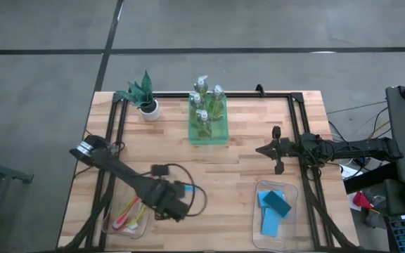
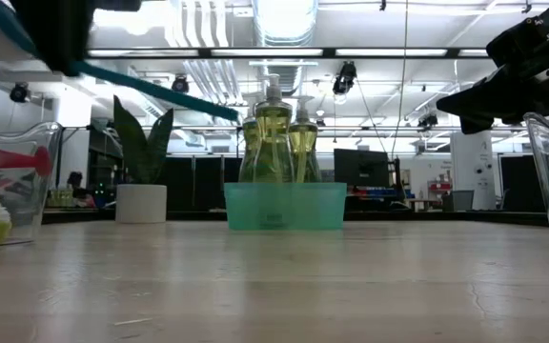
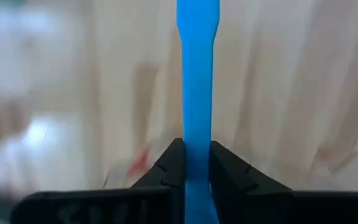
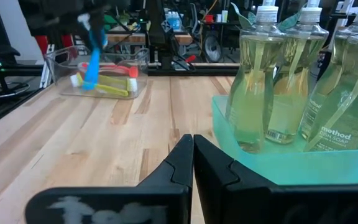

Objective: Pick & Place Kitchen Sink Supplies
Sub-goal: Put the blue toilet brush into the left transparent bin

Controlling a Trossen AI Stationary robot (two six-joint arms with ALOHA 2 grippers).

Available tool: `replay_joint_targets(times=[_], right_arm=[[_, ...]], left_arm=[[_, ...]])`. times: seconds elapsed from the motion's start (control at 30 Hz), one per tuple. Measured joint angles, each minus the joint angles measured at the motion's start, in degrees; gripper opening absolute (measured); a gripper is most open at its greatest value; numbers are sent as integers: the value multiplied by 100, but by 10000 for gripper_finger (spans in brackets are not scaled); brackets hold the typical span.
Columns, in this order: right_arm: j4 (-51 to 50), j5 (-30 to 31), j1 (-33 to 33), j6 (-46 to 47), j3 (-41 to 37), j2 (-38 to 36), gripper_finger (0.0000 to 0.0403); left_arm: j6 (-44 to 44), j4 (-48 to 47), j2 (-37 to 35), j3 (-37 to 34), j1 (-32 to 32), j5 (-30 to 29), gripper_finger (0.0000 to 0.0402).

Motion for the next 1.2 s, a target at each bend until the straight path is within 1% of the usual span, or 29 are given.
replay_joint_targets(times=[0.07, 0.1, 0.17, 0.3, 0.4, 0.53, 0.6, 0.73, 0.8, 0.93, 1.1, 1.2], right_arm=[[0, 0, 0, 0, 0, 0, 8], [0, 0, 0, -1, 0, 0, 8], [-1, -1, 1, 0, 0, 0, 8], [2, -1, 1, -2, 0, -5, 8], [2, 0, 1, -1, 0, -4, 8], [2, -1, 1, 0, 0, -4, 8], [2, 0, -2, 0, 0, -4, 8], [2, 1, -2, 0, 0, -2, 8], [2, -1, -1, 0, 0, 0, 8], [2, 1, -1, 0, 0, 0, 8], [2, 0, -1, 0, 0, 0, 8], [2, -1, -2, 0, 2, -2, 8]], left_arm=[[-694, -639, -126, 58, -163, -50, 52], [-1053, -745, -218, 23, -272, -85, 54], [-1601, -524, -530, -179, -532, -102, 52], [-3239, -636, -1025, -439, -1122, -154, 35], [-4436, -637, -1297, -554, -1693, -493, 35], [-6022, -645, -1606, -827, -2351, -502, 52], [-6839, -645, -1698, -1093, -2644, -424, 58], [-8105, -640, -1865, -1750, -3061, 105, 54], [-8376, -493, -1901, -2079, -3135, 390, 46], [-8288, 79, -1956, -2656, -3125, 409, 43], [-8221, 944, -2012, -3195, -3080, 413, 75], [-8239, 1022, -2060, -3294, -3056, 413, 100]])
